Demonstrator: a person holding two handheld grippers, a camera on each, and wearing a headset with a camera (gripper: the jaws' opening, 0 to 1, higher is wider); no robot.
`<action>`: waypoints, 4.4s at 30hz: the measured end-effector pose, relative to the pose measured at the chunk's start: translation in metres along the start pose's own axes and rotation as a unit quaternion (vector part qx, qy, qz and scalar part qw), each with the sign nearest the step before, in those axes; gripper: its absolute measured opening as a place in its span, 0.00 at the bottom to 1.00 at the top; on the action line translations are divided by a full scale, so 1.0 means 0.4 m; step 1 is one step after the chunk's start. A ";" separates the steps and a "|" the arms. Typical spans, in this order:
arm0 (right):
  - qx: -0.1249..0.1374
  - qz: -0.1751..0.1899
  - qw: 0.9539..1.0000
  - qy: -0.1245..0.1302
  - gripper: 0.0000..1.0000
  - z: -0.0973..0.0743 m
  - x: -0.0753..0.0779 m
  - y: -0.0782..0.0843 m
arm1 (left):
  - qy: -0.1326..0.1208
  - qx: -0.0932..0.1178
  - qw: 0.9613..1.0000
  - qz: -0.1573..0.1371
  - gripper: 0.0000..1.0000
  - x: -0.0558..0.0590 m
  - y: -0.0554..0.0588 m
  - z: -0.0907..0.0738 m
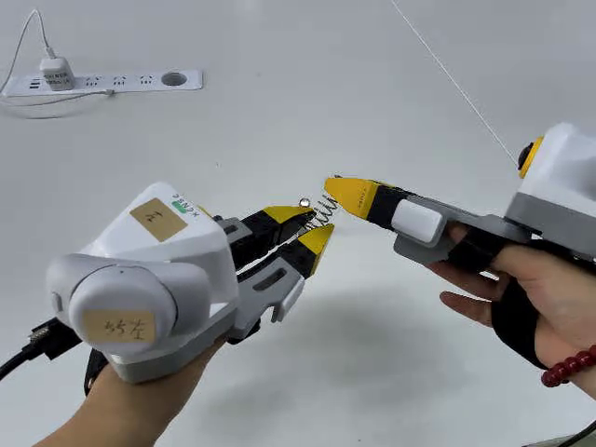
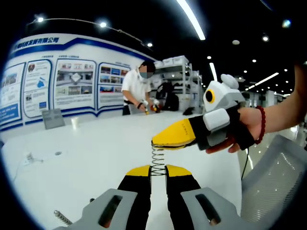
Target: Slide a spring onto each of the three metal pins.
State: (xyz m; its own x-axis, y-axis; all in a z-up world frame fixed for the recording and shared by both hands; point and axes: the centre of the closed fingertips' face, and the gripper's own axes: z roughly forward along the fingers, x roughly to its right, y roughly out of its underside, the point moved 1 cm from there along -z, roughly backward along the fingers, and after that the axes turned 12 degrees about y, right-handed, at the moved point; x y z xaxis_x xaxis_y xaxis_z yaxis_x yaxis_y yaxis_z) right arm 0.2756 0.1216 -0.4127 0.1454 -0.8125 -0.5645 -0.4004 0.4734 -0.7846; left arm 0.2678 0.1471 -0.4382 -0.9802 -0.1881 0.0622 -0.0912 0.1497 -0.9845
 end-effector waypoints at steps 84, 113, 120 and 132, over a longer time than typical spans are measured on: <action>0.022 -0.241 0.965 0.099 0.11 0.175 0.113 -0.009 | -0.182 -0.065 0.978 -0.080 1.00 -0.185 0.107 -0.272; 0.009 -0.284 0.951 0.120 0.11 0.181 0.140 0.047 | -0.171 -0.079 0.978 -0.095 0.98 -0.178 0.141 -0.291; -0.003 -0.309 0.943 0.123 0.11 0.185 0.145 0.072 | -0.171 -0.081 0.977 -0.098 0.97 -0.178 0.147 -0.296; -0.017 -0.301 0.945 0.126 0.11 0.188 0.158 0.101 | -0.173 -0.083 0.976 -0.099 0.96 -0.183 0.150 -0.301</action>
State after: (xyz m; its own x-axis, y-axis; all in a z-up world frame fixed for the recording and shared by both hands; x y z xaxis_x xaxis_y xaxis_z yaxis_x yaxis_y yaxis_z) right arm 0.3365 0.1150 -0.4991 0.1388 -0.9882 0.0643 -0.3429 -0.1089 -0.9330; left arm 0.3127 0.2868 -0.4822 -0.8248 -0.5419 0.1611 -0.3278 0.2262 -0.9173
